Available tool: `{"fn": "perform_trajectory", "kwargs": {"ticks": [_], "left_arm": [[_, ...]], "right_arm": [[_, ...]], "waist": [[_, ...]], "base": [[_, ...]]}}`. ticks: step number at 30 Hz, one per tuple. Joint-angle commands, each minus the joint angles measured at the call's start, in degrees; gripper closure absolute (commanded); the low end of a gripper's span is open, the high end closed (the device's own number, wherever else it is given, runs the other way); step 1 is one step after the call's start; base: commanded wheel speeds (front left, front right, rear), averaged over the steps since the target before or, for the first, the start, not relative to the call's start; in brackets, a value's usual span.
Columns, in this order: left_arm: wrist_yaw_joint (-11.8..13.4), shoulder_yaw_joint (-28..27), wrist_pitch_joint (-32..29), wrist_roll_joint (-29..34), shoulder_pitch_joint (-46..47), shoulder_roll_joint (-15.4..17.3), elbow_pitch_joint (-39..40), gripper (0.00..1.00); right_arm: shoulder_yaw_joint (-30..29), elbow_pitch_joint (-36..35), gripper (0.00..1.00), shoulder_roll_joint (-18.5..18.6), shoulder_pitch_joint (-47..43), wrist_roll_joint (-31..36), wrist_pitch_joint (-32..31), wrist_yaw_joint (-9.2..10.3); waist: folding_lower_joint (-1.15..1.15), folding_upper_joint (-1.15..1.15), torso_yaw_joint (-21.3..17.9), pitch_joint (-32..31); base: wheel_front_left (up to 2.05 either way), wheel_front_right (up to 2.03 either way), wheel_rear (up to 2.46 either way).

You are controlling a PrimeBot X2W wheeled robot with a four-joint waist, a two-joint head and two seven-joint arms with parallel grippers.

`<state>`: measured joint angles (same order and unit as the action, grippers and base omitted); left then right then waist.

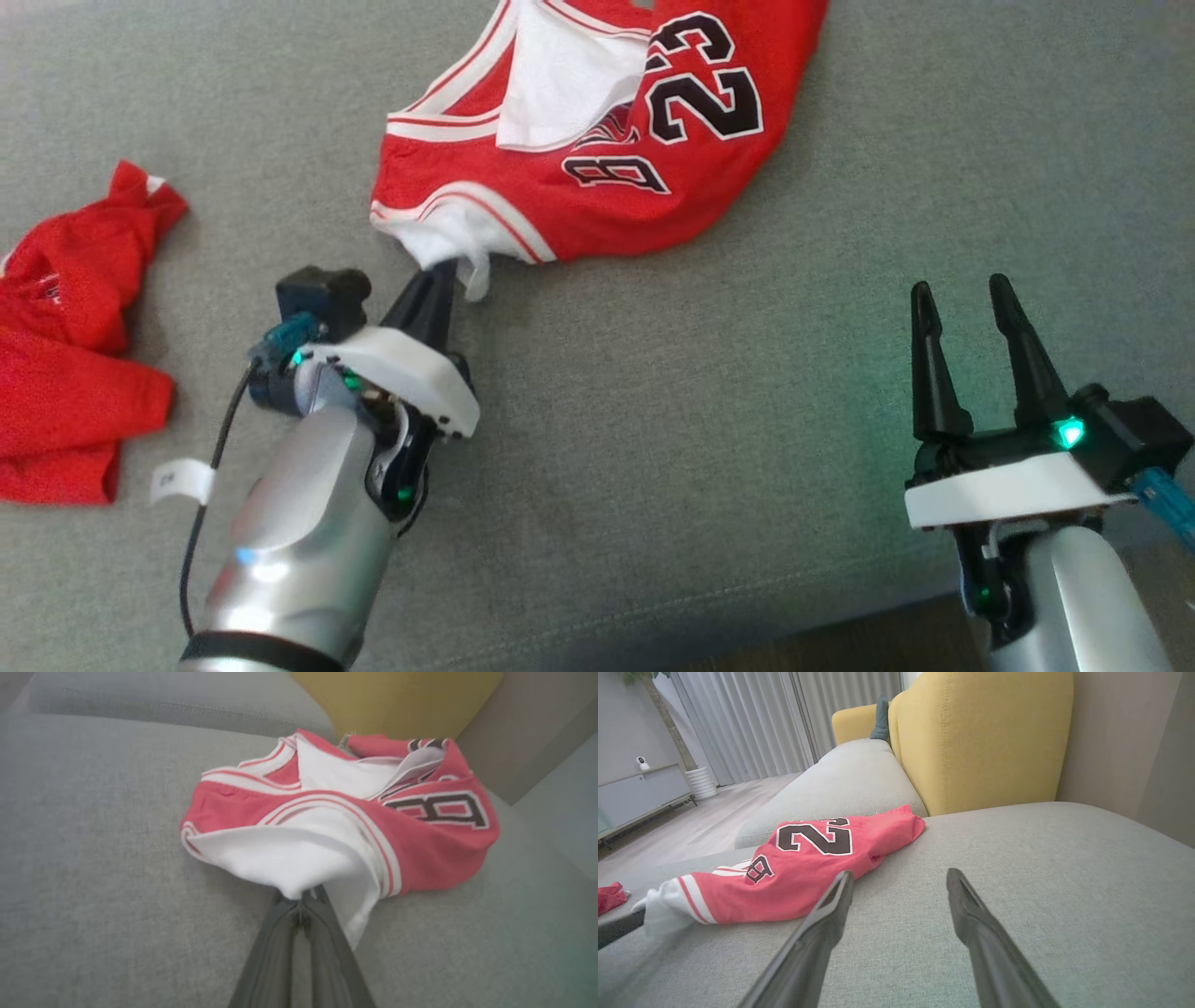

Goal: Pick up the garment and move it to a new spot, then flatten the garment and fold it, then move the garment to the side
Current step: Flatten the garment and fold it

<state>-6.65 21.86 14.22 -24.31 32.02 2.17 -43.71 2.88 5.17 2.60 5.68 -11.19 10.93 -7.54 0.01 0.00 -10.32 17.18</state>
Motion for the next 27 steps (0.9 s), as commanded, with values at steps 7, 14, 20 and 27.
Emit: {"fn": "perform_trajectory", "kwargs": {"ticks": [7,14,20,27], "left_arm": [[-0.8,-3.8,0.8,1.8,-0.8,0.7,19.0,1.0],[-0.8,-6.8,0.8,1.5,-4.0,0.7,34.5,1.0],[-0.4,-5.3,0.8,2.4,-12.2,0.7,38.5,1.0],[2.5,-2.2,0.7,7.6,-21.4,3.0,31.6,1.0]], "right_arm": [[1.1,0.4,0.0,0.3,2.4,-0.6,1.3,0.05],[1.8,2.8,0.0,0.3,2.1,-1.4,1.8,0.05],[1.3,4.7,0.0,0.3,0.8,-2.0,2.1,0.05],[1.5,5.9,0.0,0.3,-0.1,-2.1,1.6,0.05]], "waist": [[-0.01,0.0,1.6,-3.0],[-0.01,0.0,2.5,-7.0],[-0.01,0.0,4.4,-11.4],[-0.01,0.0,6.7,-14.2]], "base": [[0.0,0.0,0.0],[0.0,0.0,0.0],[0.0,0.0,0.0],[0.0,0.0,0.0]]}}
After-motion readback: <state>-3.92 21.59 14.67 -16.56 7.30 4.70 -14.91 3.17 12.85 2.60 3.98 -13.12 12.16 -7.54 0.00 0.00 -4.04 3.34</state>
